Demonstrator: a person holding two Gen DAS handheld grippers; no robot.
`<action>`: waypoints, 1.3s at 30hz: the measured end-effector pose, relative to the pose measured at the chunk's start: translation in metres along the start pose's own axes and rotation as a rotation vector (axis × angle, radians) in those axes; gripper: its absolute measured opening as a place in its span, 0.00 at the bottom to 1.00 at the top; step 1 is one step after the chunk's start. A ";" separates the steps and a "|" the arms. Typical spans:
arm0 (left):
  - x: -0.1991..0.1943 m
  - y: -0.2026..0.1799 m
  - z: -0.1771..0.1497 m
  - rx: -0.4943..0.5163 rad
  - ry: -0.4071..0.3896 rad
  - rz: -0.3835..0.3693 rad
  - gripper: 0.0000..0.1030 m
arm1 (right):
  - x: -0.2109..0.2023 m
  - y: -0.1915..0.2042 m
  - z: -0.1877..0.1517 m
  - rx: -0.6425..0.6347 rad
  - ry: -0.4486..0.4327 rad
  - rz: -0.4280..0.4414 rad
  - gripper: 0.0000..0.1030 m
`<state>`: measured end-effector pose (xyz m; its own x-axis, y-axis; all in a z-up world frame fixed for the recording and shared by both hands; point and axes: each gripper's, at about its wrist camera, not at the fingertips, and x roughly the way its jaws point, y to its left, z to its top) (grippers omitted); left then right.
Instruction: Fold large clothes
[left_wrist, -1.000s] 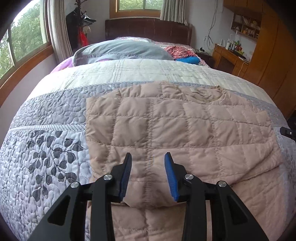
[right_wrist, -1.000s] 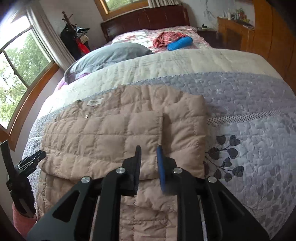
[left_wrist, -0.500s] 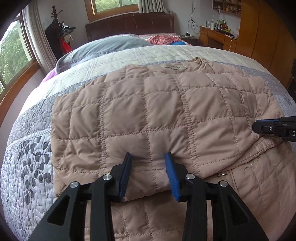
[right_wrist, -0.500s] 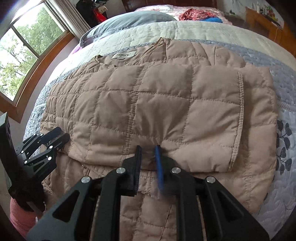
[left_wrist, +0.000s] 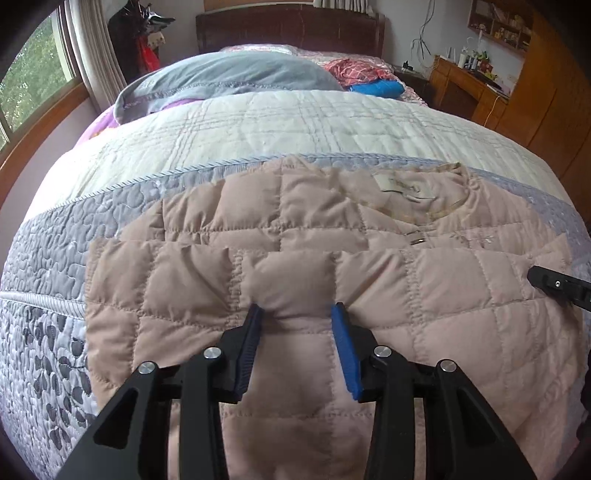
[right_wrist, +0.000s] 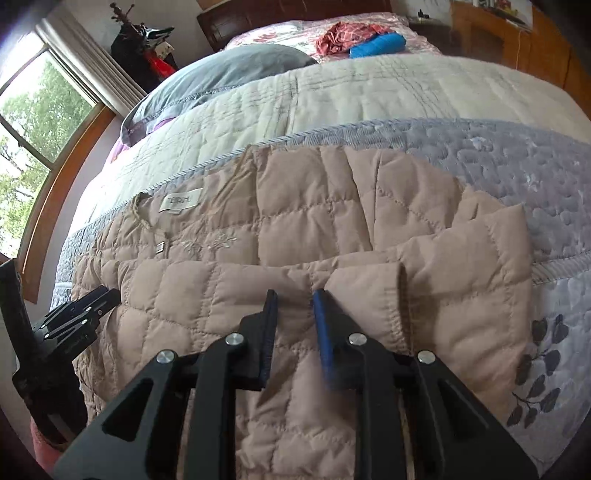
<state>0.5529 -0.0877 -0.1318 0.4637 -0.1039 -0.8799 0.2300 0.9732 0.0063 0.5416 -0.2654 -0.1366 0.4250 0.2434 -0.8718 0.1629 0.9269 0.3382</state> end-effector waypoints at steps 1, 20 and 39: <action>0.004 0.000 0.000 0.002 -0.005 0.005 0.40 | 0.008 -0.005 0.000 0.017 0.002 0.016 0.19; -0.069 0.013 -0.044 -0.032 -0.164 -0.022 0.39 | -0.053 0.025 -0.046 -0.127 -0.076 0.045 0.29; -0.034 0.009 -0.088 0.005 -0.162 -0.002 0.41 | -0.016 0.030 -0.088 -0.151 -0.053 -0.019 0.27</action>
<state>0.4641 -0.0578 -0.1434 0.5949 -0.1384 -0.7918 0.2356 0.9718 0.0072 0.4616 -0.2161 -0.1439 0.4704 0.2135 -0.8562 0.0373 0.9646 0.2610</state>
